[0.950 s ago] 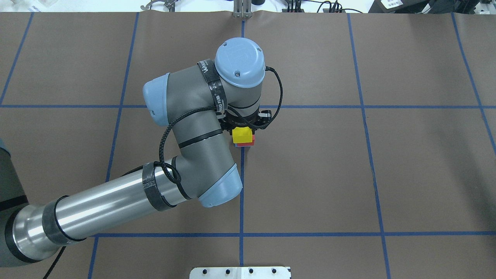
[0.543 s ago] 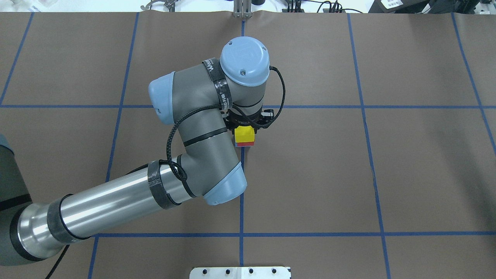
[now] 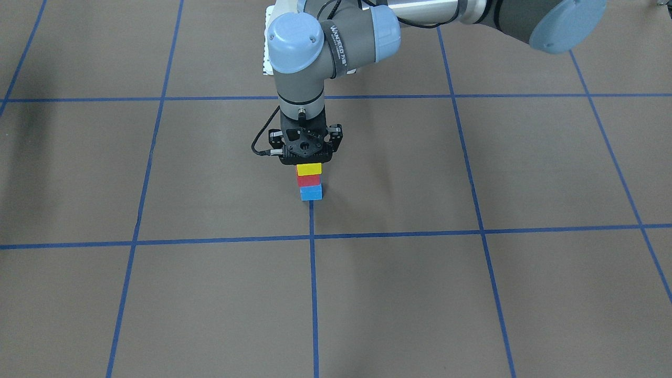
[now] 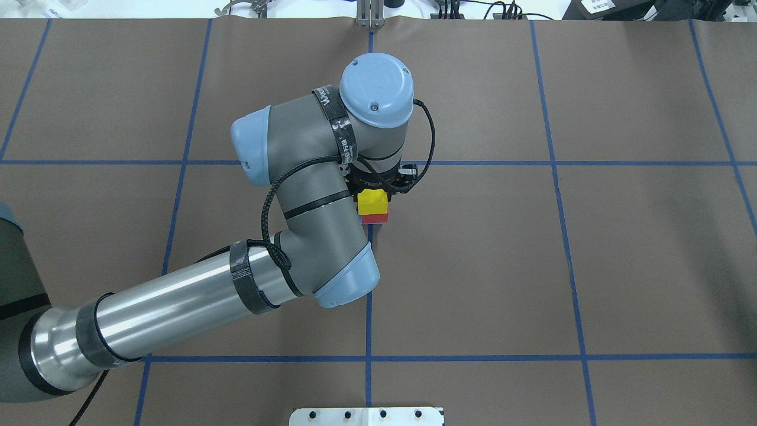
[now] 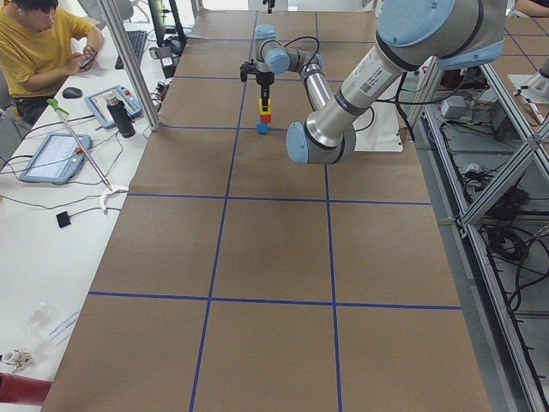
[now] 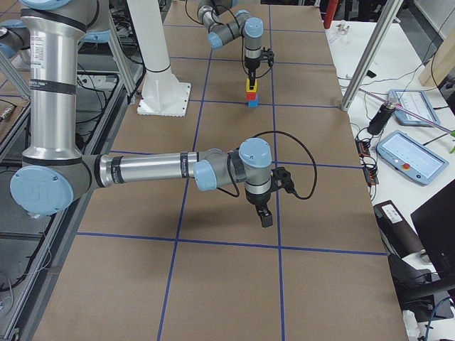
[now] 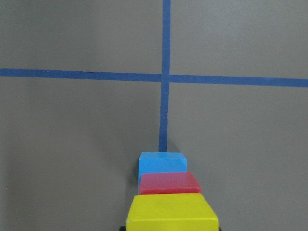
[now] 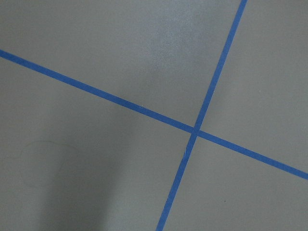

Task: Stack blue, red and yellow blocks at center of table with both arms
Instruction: 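Lower the yellow cube onto the red cube and open the left gripper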

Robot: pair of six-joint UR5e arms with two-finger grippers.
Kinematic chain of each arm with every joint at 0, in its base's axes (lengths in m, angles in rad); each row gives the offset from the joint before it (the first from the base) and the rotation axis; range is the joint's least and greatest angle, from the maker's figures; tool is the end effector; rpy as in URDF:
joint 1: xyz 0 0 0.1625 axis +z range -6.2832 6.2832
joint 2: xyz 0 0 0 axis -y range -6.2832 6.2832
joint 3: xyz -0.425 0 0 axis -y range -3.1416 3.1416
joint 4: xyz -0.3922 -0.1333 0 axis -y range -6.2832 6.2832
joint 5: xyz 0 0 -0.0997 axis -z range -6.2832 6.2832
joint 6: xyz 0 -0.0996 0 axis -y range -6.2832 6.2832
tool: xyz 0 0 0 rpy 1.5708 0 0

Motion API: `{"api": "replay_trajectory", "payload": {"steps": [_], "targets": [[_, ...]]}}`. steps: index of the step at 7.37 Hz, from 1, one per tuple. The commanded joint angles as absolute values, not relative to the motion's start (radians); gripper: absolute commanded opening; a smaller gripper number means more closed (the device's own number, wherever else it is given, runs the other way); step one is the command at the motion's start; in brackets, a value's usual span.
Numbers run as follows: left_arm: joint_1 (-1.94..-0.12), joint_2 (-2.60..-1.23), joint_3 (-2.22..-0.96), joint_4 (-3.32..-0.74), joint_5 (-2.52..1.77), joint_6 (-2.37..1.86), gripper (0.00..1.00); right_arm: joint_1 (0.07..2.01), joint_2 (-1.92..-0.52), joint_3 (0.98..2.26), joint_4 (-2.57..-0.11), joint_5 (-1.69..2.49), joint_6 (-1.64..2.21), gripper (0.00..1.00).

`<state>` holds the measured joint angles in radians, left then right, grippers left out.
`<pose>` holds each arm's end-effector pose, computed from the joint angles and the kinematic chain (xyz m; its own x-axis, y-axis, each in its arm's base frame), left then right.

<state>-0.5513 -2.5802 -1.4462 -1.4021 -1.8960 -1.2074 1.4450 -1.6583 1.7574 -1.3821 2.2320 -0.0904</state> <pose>0.5818 -0.4769 0.0910 0.7136 -0.0434 -0.6993 0.0685 0.9976 0.0081 0.0125 -0.4764 0.5941 0.7472 -0.3567 0.5608 0.1885 0.9229 0.3358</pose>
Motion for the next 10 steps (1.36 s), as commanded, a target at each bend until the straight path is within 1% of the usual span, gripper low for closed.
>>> {"api": "replay_trajectory", "payload": {"steps": [1,2,3,4,5,8,9,10], "targets": [[-0.551,-2.58,-1.439,-1.404,-1.896,-1.21,0.59,1.445,-1.658,1.756,-1.382,2.232,-0.091,0.99],[-0.551,-2.58,-1.437,-1.404,-1.894,-1.213,0.8,1.445,-1.658,1.756,-1.382,2.232,-0.091,0.99],[-0.551,-2.582,-1.437,-1.405,-1.894,-1.215,0.88,1.445,-1.658,1.756,-1.384,2.232,-0.091,0.99],[-0.551,-2.585,-1.437,-1.408,-1.894,-1.216,0.9,1.445,-1.658,1.756,-1.382,2.232,-0.091,0.99],[-0.549,-2.585,-1.439,-1.41,-1.896,-1.216,0.97,1.445,-1.658,1.752,-1.382,2.232,-0.091,0.99],[-0.551,-2.583,-1.44,-1.411,-1.896,-1.215,0.99,1.445,-1.658,1.752,-1.382,2.232,-0.091,0.99],[-0.552,-2.585,-1.454,-1.404,-1.896,-1.213,0.99,1.445,-1.658,1.752,-1.382,2.232,-0.091,0.99],[-0.572,-2.583,-1.504,-1.393,-1.898,-1.212,0.99,1.445,-1.658,1.752,-1.381,2.232,-0.091,0.99]]}}
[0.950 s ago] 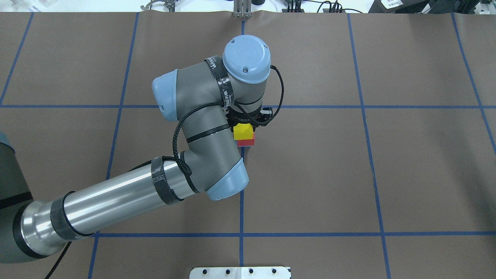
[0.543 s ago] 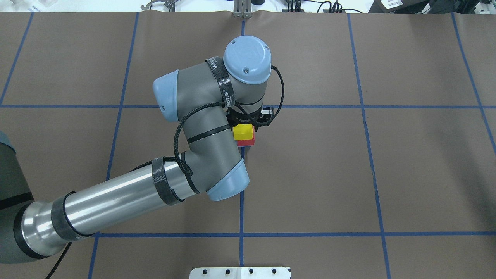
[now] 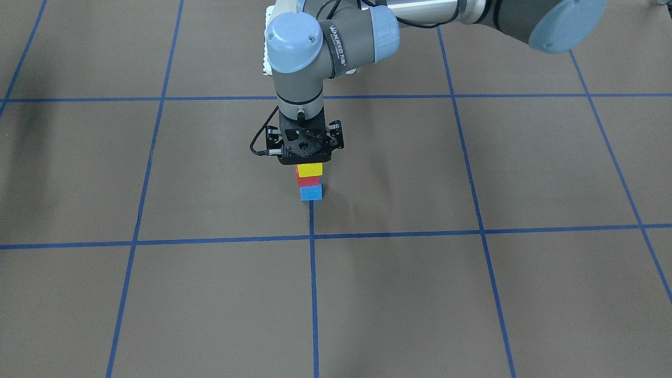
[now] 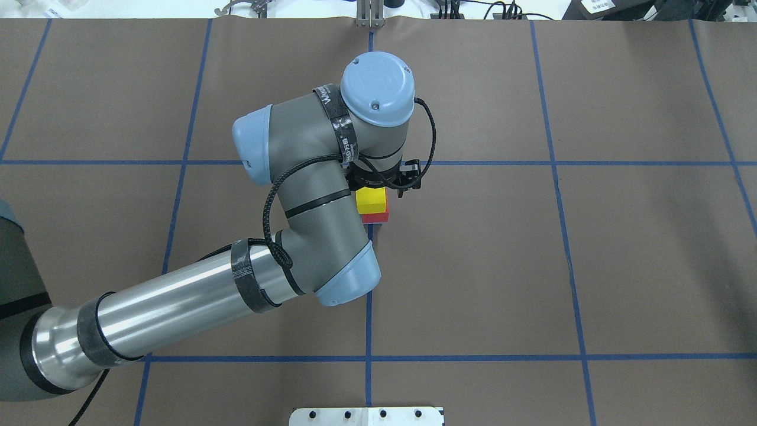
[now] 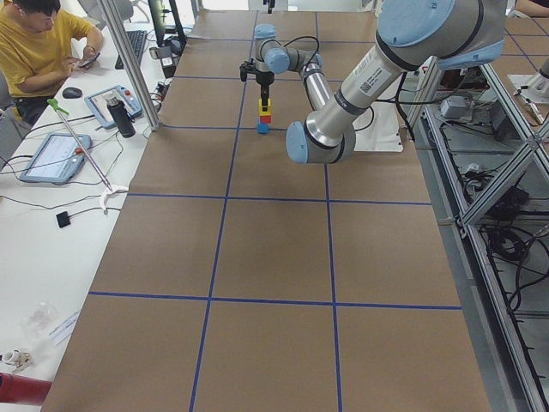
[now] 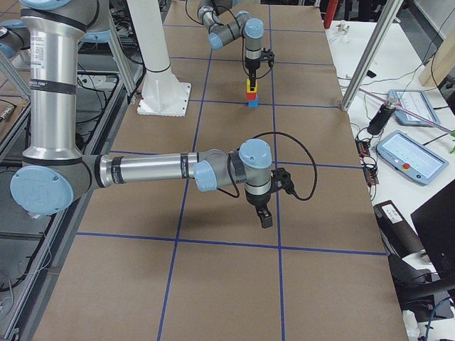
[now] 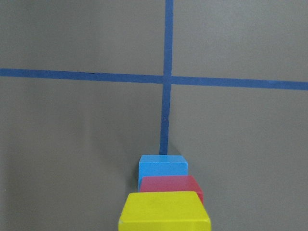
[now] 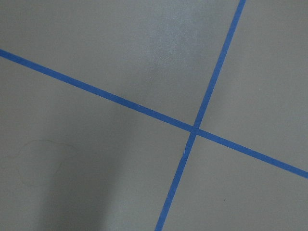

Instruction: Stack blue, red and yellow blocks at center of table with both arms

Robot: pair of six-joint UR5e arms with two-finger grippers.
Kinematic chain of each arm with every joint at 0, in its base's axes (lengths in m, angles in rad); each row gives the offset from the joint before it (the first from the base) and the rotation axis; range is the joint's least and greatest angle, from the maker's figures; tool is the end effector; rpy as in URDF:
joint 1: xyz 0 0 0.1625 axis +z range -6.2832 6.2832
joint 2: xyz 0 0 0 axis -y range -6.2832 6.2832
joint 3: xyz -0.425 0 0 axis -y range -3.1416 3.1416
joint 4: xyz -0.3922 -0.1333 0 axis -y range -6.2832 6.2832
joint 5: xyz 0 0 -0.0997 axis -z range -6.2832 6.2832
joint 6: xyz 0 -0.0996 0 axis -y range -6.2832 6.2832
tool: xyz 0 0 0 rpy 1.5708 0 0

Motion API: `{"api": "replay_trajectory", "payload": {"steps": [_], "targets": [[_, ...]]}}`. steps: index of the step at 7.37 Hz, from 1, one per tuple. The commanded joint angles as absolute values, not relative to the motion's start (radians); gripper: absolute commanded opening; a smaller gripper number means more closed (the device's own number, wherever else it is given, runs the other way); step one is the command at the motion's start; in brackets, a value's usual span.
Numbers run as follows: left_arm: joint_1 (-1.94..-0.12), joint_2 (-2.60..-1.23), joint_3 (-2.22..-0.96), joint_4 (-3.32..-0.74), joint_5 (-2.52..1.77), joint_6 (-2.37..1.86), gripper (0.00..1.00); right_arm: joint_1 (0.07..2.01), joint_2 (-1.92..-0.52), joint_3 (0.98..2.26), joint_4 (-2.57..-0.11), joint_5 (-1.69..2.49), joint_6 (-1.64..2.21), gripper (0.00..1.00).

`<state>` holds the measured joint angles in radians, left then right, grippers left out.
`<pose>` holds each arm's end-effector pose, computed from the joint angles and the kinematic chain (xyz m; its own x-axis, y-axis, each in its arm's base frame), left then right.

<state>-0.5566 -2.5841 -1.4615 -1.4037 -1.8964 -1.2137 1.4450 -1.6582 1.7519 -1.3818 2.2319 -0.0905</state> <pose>0.5751 -0.4773 0.0820 0.7003 -0.0457 -0.7124 0.0782 0.9969 0.0130 0.0125 -0.4764 0.5969 0.7476 -0.3540 0.5620 0.1888 0.9245 0.3311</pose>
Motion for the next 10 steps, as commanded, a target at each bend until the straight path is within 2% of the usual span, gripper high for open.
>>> {"api": "replay_trajectory", "payload": {"steps": [1,2,3,5,6,8,10], "targets": [[-0.603,-2.579,-1.564,-1.346,-1.911,-1.207,0.99,1.445,-1.658,1.752,-1.381,2.232,-0.091,0.99],[-0.647,-2.563,-1.638,-1.292,-1.942,-1.203,0.99,1.445,-1.657,1.75,-1.381,2.232,-0.089,0.99],[-0.666,-2.477,-1.755,-1.248,-1.954,-1.142,0.99,1.445,-1.657,1.743,-1.379,2.232,-0.089,0.99],[-0.777,-2.221,-2.018,-1.18,-1.954,-0.87,0.99,1.445,-1.663,1.743,-1.379,2.23,-0.094,0.99],[-0.863,-2.094,-2.09,-1.174,-1.96,-0.71,0.99,1.451,-1.666,1.74,-1.379,2.233,-0.098,0.99],[-1.102,-1.885,-2.094,-1.187,-2.078,-0.306,0.99,1.538,-1.634,1.749,-1.486,2.278,-0.11,0.99],[-1.338,-1.774,-2.006,-1.189,-2.196,0.058,0.99,1.592,-1.628,1.749,-1.586,2.279,-0.159,0.99]]}}
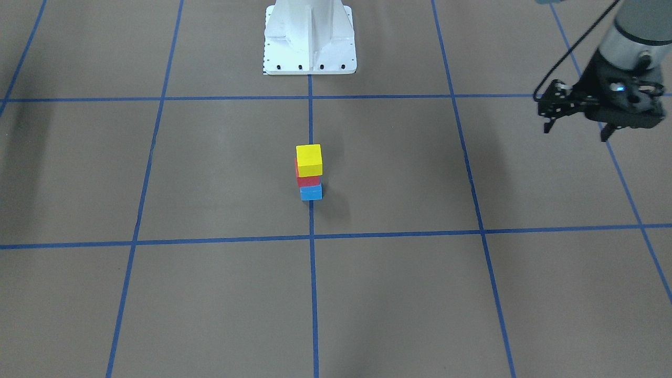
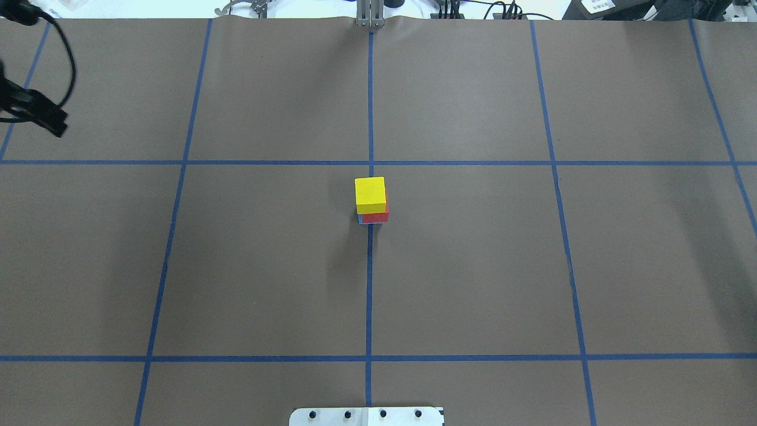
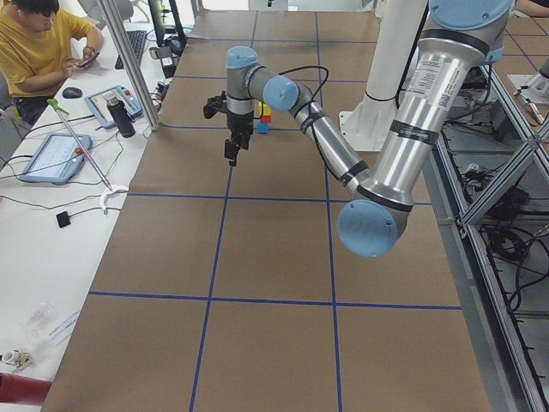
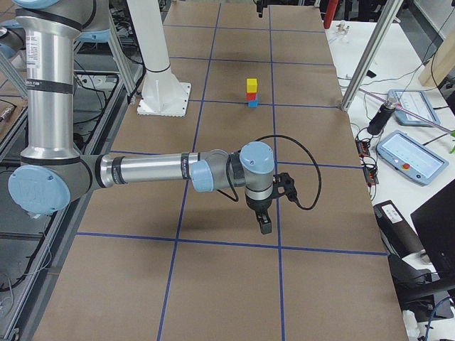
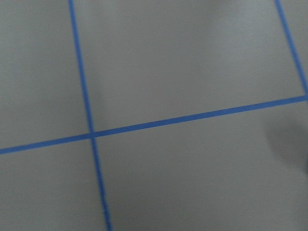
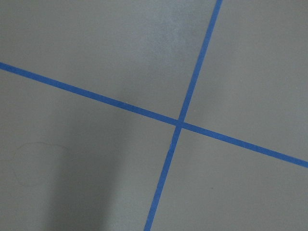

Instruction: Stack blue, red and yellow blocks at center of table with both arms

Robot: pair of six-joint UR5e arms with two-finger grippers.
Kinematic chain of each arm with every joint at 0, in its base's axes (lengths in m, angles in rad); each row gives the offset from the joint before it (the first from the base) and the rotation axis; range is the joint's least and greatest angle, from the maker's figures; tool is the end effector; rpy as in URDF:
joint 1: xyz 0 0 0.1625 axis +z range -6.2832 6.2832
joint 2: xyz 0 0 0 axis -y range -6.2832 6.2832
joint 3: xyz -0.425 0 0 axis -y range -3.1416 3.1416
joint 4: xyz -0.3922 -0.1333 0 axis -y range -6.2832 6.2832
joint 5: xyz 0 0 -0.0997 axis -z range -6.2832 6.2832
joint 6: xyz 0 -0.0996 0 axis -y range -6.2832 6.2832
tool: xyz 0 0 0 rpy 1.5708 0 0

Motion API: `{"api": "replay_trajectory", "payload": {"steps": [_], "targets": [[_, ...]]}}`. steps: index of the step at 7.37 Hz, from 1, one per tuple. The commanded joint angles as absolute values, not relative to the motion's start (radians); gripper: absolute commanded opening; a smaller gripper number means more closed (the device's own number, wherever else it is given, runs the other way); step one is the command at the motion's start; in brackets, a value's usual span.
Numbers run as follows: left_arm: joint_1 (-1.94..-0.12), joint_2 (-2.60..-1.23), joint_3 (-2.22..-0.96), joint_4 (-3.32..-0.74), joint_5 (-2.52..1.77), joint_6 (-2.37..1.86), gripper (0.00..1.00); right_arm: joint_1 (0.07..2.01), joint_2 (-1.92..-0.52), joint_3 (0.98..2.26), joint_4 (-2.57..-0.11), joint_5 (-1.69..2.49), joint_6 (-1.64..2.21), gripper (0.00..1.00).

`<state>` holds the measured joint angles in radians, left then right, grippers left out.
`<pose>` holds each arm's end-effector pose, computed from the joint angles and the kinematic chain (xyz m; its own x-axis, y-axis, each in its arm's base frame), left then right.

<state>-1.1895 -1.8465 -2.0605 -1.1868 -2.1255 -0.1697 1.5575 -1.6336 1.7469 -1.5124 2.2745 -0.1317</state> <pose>0.1194 -0.5151 0.3412 0.7641 0.3456 -0.5447 -0.2195 0.9333 0.2843 0.0625 -0.4751 0.6001 0.7526 -0.2490 0.6096 0.1129 0.9608 0.2531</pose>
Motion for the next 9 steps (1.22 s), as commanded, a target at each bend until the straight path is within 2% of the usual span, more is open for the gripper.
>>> {"api": "replay_trajectory", "payload": {"steps": [1,2,4,6,9], "targets": [[-1.436,-1.743,-1.911,-1.189,-2.224,0.225,1.0,1.609,-1.585,1.75,-1.7,2.275,-0.176,0.99],[-1.494,-1.696,-1.819,-1.187,-2.23,0.245,1.0,1.612,-1.533,1.75,-1.832,2.249,-0.178,0.99],[-1.586,-1.66,-1.621,-1.274,-2.233,0.258,1.0,1.611,-1.551,1.746,-1.838,2.233,-0.179,1.0],[-1.611,-1.536,-1.64,-1.438,-2.282,0.256,1.0,1.611,-1.577,1.74,-1.765,2.238,-0.175,1.0],[-1.609,-1.526,-1.626,-1.477,-2.376,0.25,1.0,1.611,-1.588,1.74,-1.729,2.243,-0.173,1.0]]}}
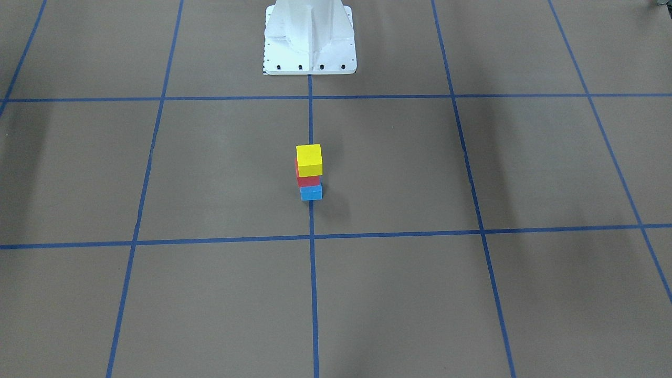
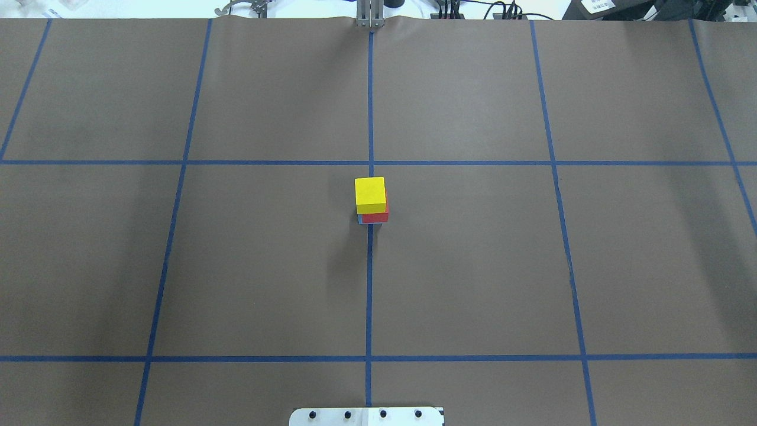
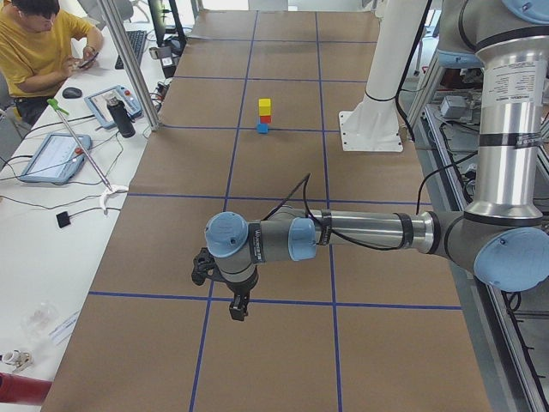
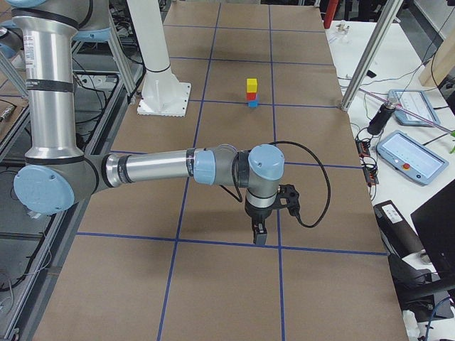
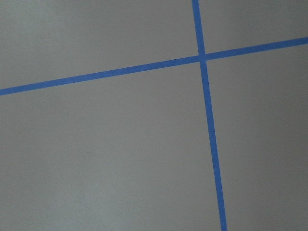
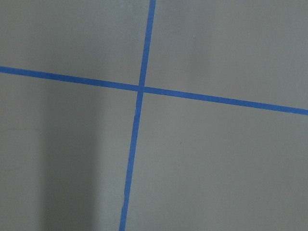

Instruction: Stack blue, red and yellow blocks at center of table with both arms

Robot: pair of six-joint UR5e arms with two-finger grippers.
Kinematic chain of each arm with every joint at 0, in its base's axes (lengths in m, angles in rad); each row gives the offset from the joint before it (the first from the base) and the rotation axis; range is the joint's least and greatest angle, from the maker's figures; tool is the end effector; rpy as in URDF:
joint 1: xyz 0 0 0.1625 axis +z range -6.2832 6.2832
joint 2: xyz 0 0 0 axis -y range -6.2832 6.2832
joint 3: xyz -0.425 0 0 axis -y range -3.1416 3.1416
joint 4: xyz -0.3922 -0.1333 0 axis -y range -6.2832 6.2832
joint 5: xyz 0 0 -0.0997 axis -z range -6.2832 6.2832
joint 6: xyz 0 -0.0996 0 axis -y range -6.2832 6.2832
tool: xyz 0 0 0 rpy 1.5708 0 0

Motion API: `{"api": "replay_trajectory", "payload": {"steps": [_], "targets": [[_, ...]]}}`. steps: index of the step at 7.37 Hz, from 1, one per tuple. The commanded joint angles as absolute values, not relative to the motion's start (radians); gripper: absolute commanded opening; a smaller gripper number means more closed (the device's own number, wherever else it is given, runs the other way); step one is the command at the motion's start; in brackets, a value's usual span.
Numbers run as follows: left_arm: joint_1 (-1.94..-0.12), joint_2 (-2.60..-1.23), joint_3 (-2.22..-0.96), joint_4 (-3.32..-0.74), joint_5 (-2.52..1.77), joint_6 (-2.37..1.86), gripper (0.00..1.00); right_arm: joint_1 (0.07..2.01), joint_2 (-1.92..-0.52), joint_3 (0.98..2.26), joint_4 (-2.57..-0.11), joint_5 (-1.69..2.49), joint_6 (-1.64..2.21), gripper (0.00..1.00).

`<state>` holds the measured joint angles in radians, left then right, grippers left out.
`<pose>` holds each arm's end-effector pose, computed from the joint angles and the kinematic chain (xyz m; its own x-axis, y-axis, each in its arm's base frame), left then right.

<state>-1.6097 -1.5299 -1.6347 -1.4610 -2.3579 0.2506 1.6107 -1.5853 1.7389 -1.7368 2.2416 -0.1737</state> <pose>-0.0809 -0.4652 0.6568 0.6906 0.1608 -0.7051 -0.1368 0.9864 0.0910 0.0905 -0.4769 0.6067 0.7775 -0.1343 0.6144 0.0959 0.9908 0.0952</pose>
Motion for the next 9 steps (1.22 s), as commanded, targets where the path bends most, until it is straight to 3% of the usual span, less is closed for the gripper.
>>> {"api": "replay_trajectory", "payload": {"steps": [1,9], "targets": [[-1.611,-1.528,-1.631,-1.477,-2.375,0.25,1.0,1.611,-1.588,1.74,-1.729,2.243,-0.173,0.99],[-1.609,-1.528,-1.667,-1.477,-2.367,0.253,1.0,1.609,-1.588,1.732,-1.729,2.243,-0.172,1.0]]}}
